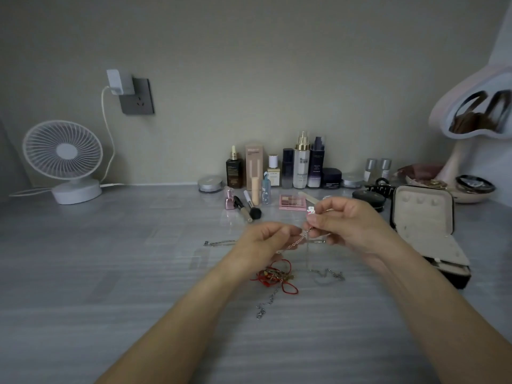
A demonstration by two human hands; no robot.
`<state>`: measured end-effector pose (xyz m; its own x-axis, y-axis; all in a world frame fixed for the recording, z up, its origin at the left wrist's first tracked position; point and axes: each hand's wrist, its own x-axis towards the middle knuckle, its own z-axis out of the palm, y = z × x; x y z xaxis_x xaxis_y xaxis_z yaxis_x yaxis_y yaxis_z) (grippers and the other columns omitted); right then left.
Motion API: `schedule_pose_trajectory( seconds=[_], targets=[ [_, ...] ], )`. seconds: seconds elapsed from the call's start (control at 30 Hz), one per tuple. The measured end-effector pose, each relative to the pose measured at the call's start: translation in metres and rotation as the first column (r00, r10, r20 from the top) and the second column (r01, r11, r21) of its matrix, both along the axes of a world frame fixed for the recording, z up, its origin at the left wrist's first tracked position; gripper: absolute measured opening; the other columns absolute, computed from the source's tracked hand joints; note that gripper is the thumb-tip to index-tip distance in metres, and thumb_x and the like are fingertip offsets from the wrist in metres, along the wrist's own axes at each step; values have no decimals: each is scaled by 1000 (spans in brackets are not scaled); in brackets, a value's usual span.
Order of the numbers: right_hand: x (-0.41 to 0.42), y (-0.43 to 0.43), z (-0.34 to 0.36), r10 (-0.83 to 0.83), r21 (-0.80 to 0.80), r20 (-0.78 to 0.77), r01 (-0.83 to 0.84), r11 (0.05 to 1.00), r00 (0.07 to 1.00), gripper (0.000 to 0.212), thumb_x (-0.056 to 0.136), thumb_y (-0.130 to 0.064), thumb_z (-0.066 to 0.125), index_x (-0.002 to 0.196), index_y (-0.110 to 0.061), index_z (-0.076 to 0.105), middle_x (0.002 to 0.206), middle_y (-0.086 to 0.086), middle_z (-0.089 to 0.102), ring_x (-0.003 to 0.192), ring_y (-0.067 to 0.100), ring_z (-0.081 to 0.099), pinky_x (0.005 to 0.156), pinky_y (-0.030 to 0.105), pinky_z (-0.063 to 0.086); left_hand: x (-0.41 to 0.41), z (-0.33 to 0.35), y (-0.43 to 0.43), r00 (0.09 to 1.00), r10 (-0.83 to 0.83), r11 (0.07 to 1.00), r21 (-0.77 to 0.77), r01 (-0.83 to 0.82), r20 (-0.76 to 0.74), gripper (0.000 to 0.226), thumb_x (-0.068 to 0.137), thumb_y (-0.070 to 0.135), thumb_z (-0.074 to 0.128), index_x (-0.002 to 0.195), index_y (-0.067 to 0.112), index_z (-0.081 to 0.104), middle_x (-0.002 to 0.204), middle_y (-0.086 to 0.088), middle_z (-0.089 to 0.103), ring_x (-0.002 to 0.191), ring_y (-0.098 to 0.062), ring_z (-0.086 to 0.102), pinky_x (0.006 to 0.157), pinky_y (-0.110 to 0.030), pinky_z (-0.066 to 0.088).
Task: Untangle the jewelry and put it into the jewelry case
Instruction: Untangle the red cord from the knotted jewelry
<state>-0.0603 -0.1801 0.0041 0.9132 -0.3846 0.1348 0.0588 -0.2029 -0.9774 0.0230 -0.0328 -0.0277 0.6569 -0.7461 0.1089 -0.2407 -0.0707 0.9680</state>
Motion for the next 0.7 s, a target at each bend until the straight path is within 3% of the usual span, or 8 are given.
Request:
schedule_pose_trajectory(
  seconds=[0.07,0.2,0.37,0.57,0.7],
  targets=[
    [2,4,5,2,2,4,-2,1000,1000,11,76,-9,70,79,-14,62,71,1,73,60,9,65,50,19,43,-2,1,0,998,-44,998,-47,43,-41,23,97,19,43,111,16,61,107,0,68,99,-7,63,79,-16,48],
    [7,11,14,-10,-76,-8,9,997,1000,12,73,-12,74,77,-18,63,62,-7,70,58,5,63,48,16,41,-3,1,0,999,-36,994,-101,33,-29,12,93,19,53,92,22,65,84,7,70,79,-1,66,79,-20,48],
    [10,16,21,-31,-177,-31,26,984,999,13,74,-14,74,77,-18,62,60,-7,70,55,2,63,50,18,41,0,3,1,1000,7,988,-156,-10,-20,8,88,18,61,82,20,66,71,9,69,69,-2,65,70,-20,48],
    [9,17,29,-79,-239,-1,76,968,997,12,76,-18,73,76,-19,62,60,-8,69,56,1,63,52,17,41,7,3,1,989,146,974,-178,-140,23,10,87,14,61,83,17,68,83,6,69,65,3,63,60,-10,46],
    [9,15,41,-118,-154,105,133,979,988,11,77,-15,72,74,-20,62,70,-5,68,59,3,62,51,15,44,15,1,3,975,219,963,-151,-223,-46,17,94,10,47,82,13,58,88,4,68,76,-7,63,69,-20,48]
  ],
)
